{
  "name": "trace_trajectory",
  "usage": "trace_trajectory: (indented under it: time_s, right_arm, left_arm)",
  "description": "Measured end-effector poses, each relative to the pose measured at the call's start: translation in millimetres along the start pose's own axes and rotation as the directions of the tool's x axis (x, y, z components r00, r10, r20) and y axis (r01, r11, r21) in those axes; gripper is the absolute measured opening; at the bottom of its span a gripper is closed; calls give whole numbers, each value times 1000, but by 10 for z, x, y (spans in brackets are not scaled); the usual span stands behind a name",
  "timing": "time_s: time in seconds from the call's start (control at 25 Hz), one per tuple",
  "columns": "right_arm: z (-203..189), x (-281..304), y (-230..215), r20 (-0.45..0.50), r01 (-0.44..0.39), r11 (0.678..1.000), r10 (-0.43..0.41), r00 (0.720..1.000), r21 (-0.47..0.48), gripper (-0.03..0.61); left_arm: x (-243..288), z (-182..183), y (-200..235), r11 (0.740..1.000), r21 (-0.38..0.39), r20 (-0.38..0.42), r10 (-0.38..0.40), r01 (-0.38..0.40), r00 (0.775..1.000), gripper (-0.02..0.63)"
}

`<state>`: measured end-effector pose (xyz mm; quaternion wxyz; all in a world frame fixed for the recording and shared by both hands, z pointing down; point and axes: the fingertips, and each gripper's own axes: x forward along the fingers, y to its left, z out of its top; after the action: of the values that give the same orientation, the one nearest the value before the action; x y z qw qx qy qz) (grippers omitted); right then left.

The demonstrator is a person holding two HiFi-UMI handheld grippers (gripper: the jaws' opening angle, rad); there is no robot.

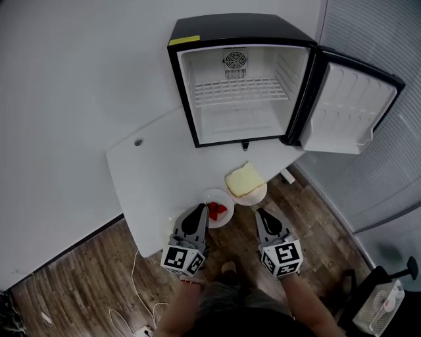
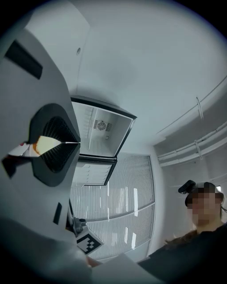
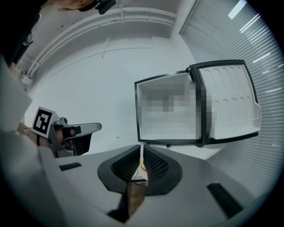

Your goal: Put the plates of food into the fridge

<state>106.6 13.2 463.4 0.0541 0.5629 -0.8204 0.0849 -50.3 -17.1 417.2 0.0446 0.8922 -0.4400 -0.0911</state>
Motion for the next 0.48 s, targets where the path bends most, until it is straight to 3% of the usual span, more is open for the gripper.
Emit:
trace_trajectory:
  time_s: [0.28, 0.48]
  right_arm:
    - [-255, 293, -184, -93, 76, 997, -72, 993, 35, 5]
    - [-543, 342, -426, -171, 165, 976, -140, 975, 140, 10]
  left_arm:
    - [362, -57, 155, 999, -27, -17, -33, 33, 999, 15]
    - [558, -92, 200, 998, -35, -12, -48, 47, 999, 15]
